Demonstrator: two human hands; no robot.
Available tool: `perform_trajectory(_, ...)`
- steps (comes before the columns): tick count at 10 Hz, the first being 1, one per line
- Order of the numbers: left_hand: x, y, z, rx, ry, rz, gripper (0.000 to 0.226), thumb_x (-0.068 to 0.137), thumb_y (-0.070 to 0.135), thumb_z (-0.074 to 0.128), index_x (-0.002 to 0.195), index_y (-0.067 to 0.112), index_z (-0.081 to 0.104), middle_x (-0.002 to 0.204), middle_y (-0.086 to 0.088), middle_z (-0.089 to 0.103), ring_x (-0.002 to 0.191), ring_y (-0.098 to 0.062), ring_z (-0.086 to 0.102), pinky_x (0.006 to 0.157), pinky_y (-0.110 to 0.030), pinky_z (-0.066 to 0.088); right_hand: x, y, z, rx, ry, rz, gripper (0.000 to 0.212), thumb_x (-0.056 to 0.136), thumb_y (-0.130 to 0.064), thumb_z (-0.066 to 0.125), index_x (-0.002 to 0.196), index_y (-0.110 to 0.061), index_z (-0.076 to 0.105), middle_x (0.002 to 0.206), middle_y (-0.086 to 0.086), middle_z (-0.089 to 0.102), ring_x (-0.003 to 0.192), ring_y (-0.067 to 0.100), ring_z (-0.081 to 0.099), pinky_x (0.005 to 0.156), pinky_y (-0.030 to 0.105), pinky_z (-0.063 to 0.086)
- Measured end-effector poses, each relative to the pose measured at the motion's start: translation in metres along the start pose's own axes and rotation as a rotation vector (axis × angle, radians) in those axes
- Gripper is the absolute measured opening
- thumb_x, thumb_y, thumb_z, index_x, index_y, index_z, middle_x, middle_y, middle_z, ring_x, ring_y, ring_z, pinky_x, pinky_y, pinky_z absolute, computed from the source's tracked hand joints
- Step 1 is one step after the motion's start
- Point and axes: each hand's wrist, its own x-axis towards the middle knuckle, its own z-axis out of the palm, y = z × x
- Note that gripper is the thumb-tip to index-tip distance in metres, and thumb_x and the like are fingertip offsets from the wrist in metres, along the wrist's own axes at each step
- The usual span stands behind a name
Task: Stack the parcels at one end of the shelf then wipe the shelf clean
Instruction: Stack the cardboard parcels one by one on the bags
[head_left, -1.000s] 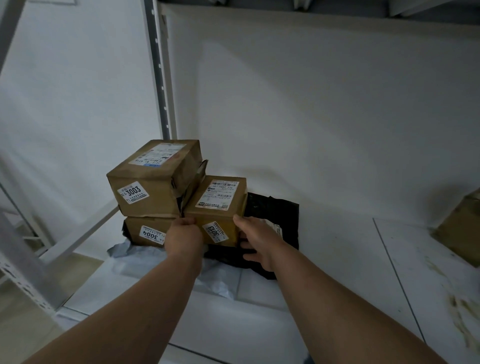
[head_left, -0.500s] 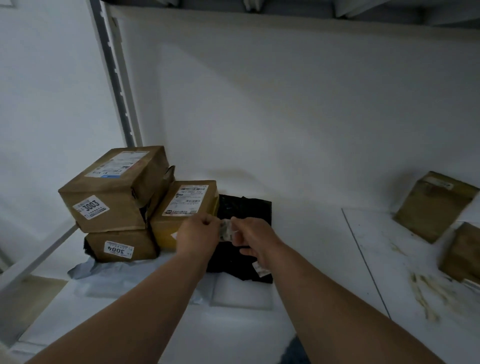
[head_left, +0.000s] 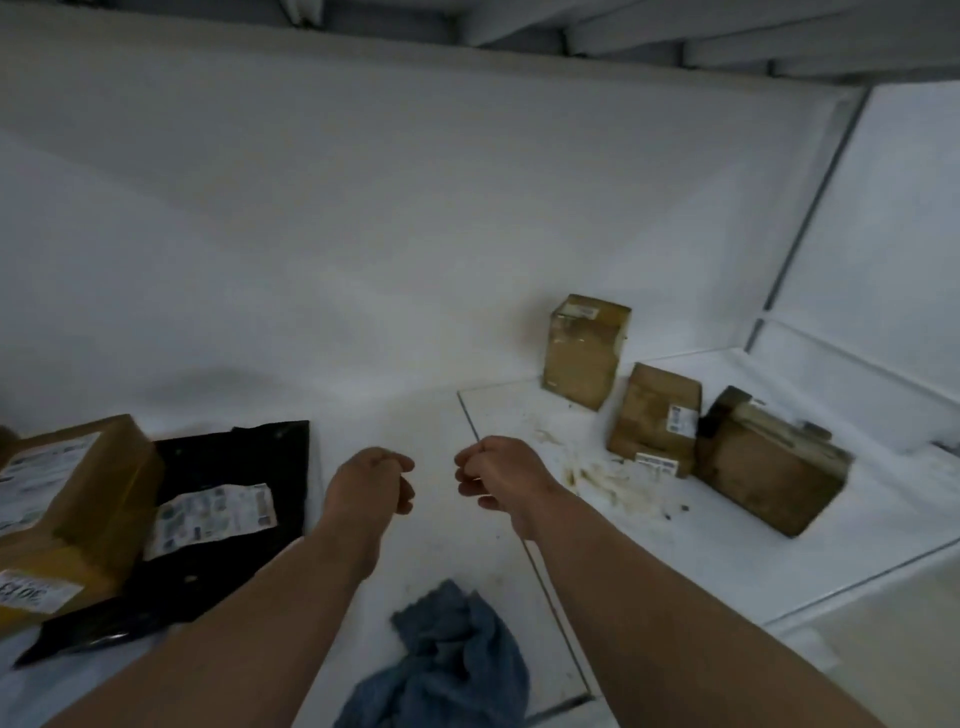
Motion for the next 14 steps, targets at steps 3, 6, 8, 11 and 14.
perform_trajectory(3, -0.007, 0.021, 0.154, 0.113, -0.197, -0.027, 0.023, 0.089, -0.002, 0.048, 0.093, 0.012, 0.065, 0.092, -0.009, 0.067, 0.076, -0.019, 0.061, 0.061, -0.025, 0.044, 0.031, 0.042, -0.150, -0.166, 0.098, 0.043, 0.029, 0.093, -0.011, 0.051, 0.117, -0.003, 0.064, 0.093, 0.006, 0.063, 0.081, 0.019, 0.059, 0.067, 0.028, 0.049)
perform_trajectory(6, -0.010, 0.034, 0.261, 0.126, -0.253, -0.082, 0.010, 0.089, 0.006, 0.060, 0.093, 0.006, 0.068, 0.090, -0.011, 0.070, 0.071, -0.017, 0.062, 0.057, -0.020, 0.043, 0.068, 0.061, -0.254, -0.330, 0.174, 0.014, 0.027, 0.093, -0.019, 0.051, 0.107, -0.003, 0.067, 0.110, 0.019, 0.069, 0.089, 0.025, 0.066, 0.076, 0.033, 0.051)
perform_trajectory(8, 0.010, 0.035, 0.268, 0.116, -0.152, -0.132, 0.029, 0.089, 0.012, 0.059, 0.118, 0.013, 0.061, 0.103, -0.007, 0.065, 0.088, -0.019, 0.063, 0.068, -0.027, 0.046, 0.097, 0.059, -0.269, -0.620, 0.038, -0.027, 0.029, 0.094, -0.005, 0.051, 0.121, -0.001, 0.061, 0.117, 0.009, 0.062, 0.103, 0.019, 0.059, 0.083, 0.030, 0.051)
perform_trajectory(11, 0.027, 0.037, 0.263, 0.146, -0.207, -0.212, 0.048, 0.095, 0.023, 0.056, 0.141, 0.014, 0.045, 0.135, -0.008, 0.052, 0.114, -0.022, 0.055, 0.097, -0.033, 0.045, 0.133, 0.070, -0.257, -1.302, -0.186, -0.011, 0.045, 0.104, -0.039, 0.027, 0.148, -0.029, 0.035, 0.156, 0.007, 0.026, 0.145, 0.032, 0.016, 0.116, 0.052, 0.018)
perform_trajectory(14, 0.040, 0.028, 0.271, 0.189, -0.177, -0.183, 0.043, 0.095, 0.021, 0.055, 0.137, 0.012, 0.049, 0.140, -0.010, 0.049, 0.125, -0.028, 0.050, 0.105, -0.042, 0.043, 0.131, 0.077, -0.252, -1.161, -0.156, -0.015, 0.050, 0.095, -0.049, 0.039, 0.133, -0.021, 0.056, 0.133, 0.004, 0.055, 0.126, 0.027, 0.047, 0.108, 0.041, 0.034)
